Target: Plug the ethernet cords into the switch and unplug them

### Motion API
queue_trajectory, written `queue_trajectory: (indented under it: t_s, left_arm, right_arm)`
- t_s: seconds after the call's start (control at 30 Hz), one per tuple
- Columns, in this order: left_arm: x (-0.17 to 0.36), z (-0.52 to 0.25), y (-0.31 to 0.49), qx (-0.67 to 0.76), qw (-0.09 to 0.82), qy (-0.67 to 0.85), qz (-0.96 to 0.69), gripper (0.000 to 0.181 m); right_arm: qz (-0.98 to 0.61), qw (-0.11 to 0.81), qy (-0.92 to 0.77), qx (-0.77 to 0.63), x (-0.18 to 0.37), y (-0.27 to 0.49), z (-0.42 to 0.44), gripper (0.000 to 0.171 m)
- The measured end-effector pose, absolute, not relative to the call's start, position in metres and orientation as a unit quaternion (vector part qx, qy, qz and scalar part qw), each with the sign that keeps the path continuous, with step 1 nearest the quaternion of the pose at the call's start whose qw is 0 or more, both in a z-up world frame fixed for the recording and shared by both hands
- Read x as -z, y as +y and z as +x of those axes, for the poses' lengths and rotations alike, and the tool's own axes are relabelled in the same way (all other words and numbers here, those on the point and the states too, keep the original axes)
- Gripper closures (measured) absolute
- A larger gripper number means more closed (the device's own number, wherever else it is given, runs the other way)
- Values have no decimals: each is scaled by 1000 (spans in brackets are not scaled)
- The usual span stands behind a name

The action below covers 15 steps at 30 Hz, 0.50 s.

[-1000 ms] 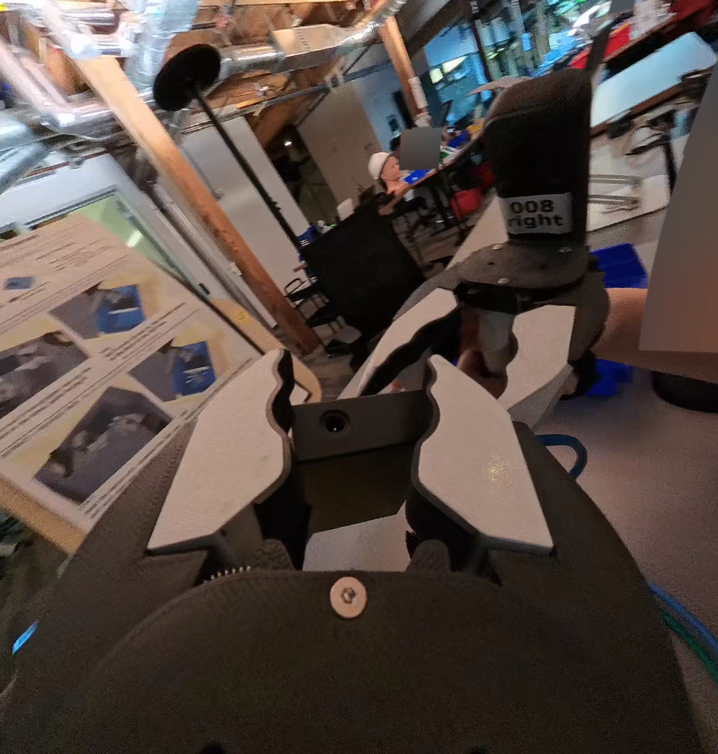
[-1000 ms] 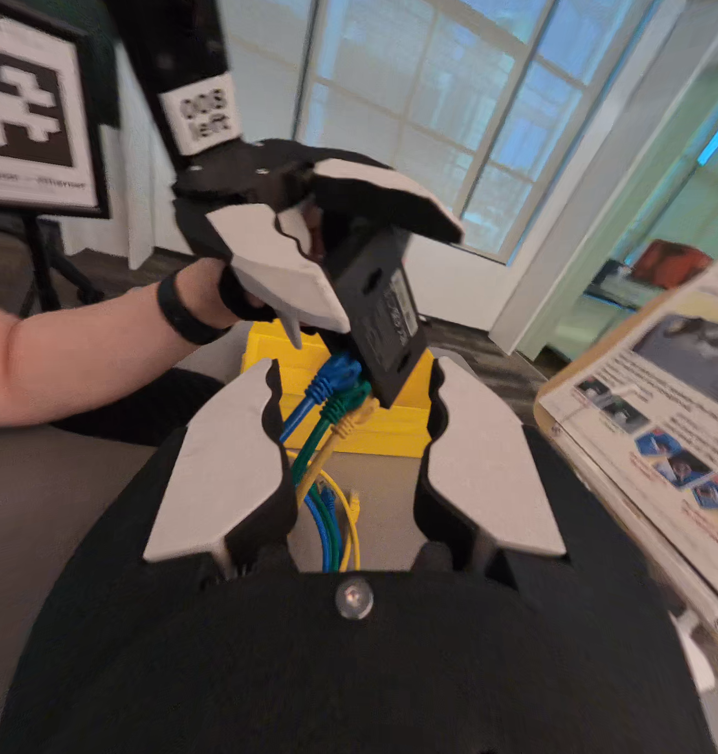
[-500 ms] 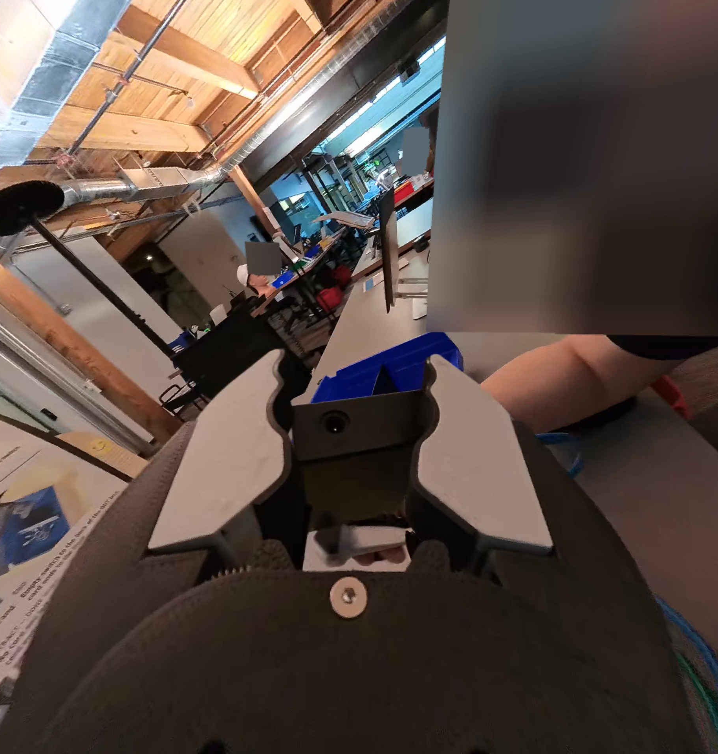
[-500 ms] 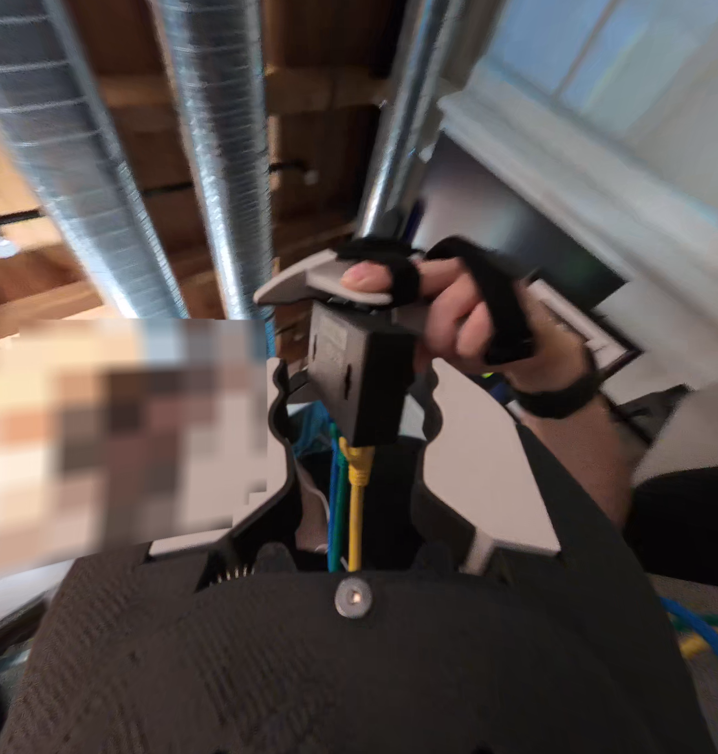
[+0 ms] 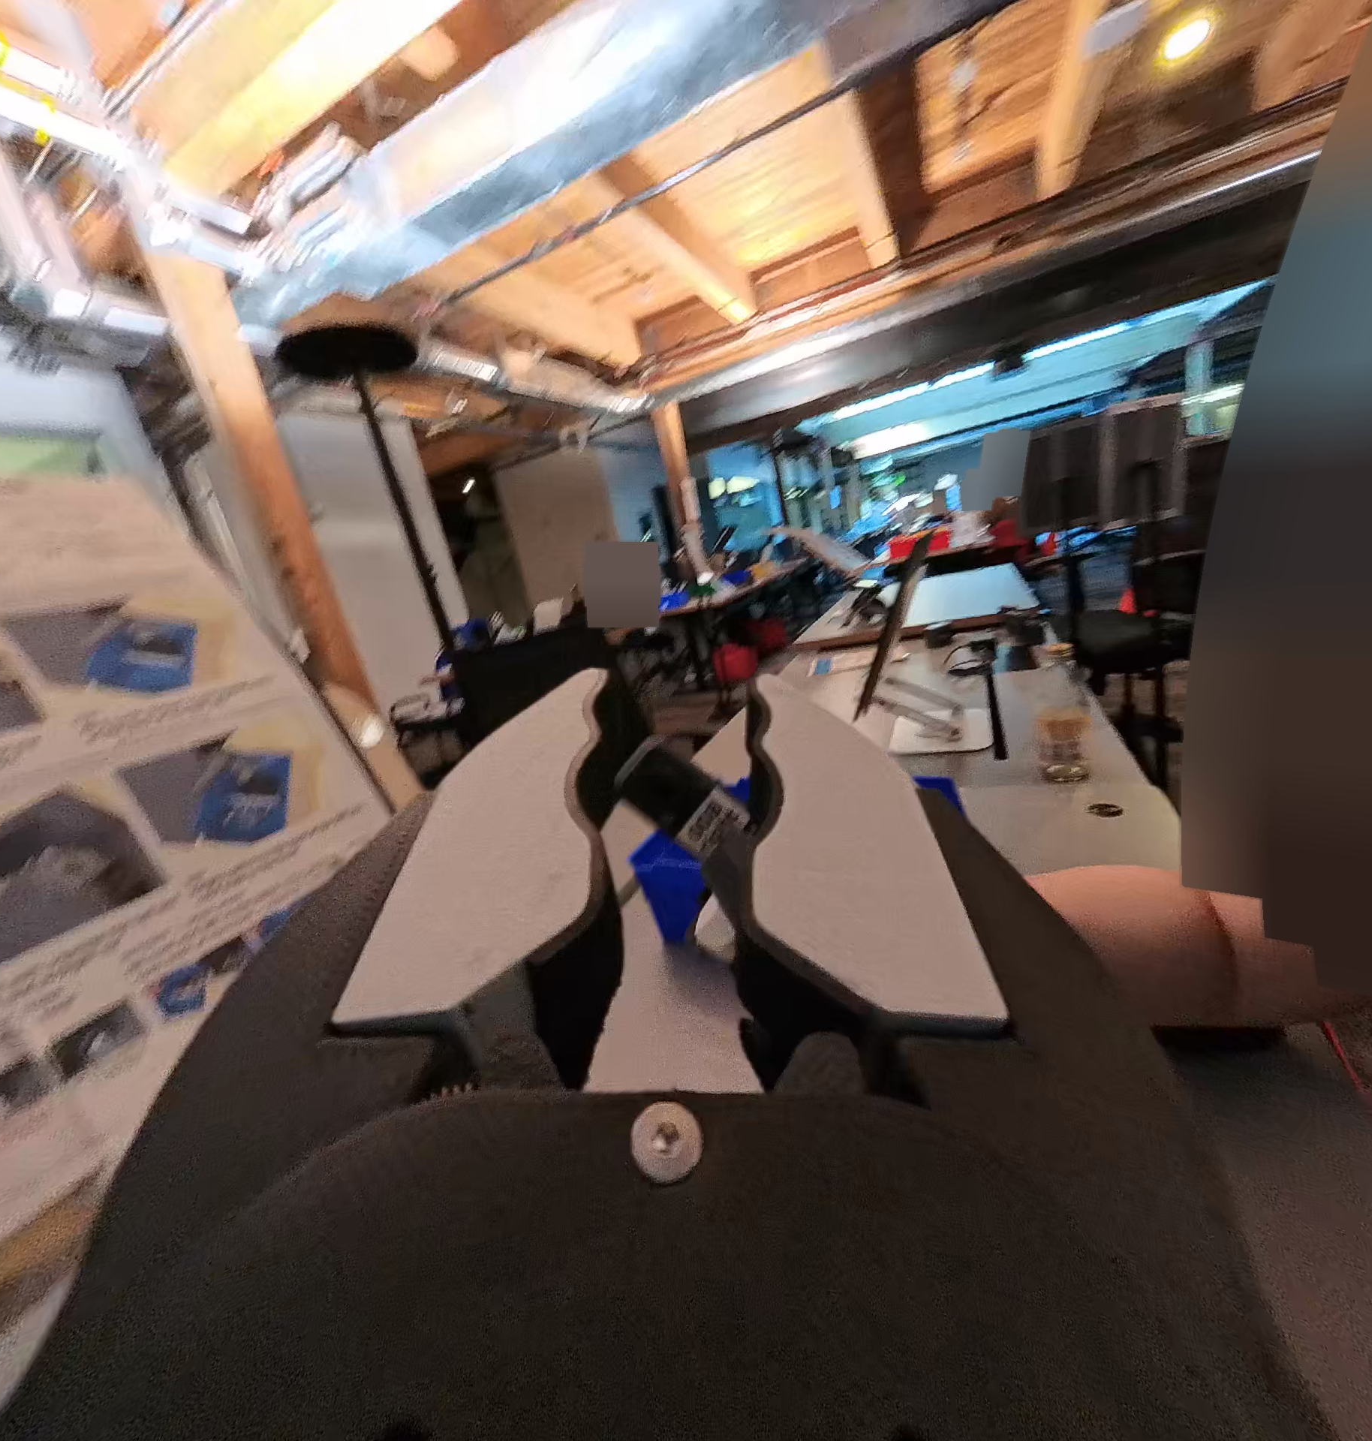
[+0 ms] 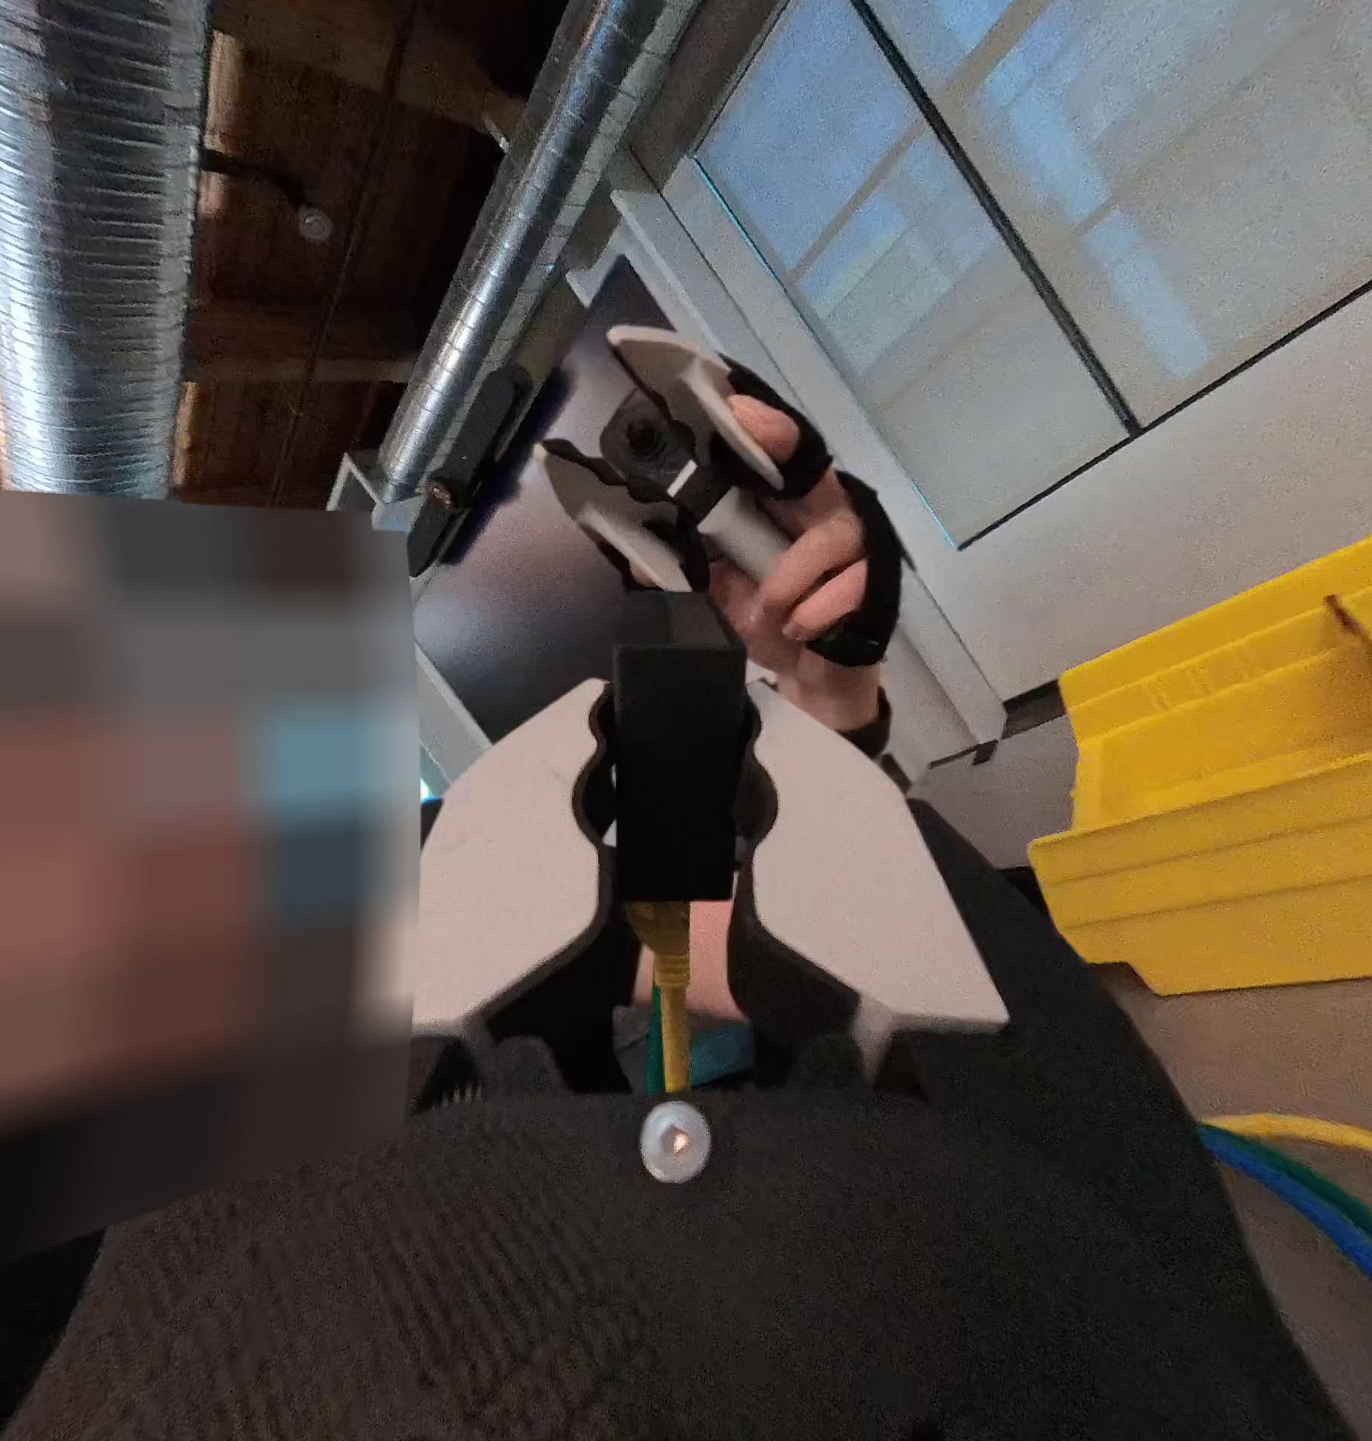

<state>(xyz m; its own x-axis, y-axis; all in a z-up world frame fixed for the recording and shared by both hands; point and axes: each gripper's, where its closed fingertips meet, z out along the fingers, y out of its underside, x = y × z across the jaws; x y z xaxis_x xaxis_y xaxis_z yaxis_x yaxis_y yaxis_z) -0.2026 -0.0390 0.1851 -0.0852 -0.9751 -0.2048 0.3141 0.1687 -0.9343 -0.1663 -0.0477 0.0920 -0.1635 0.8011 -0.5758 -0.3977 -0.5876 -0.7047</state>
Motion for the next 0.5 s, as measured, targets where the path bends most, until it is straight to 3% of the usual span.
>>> queue_trajectory:
  t_s: [0.03, 0.23, 0.5]
  left_arm:
    - [-180, -200, -33, 539, 578, 493, -363, 142]
    - [-119, -166, -20, 510, 457, 559, -468, 111]
    - [-116, -160, -13, 509, 466, 552, -468, 116]
  right_arm:
    - [-514, 427, -201, -716, -91, -44, -160, 144]
    - [-544, 562, -211, -586, -111, -36, -126, 143]
    - [-551, 669, -219, -448, -186, -39, -87, 144]
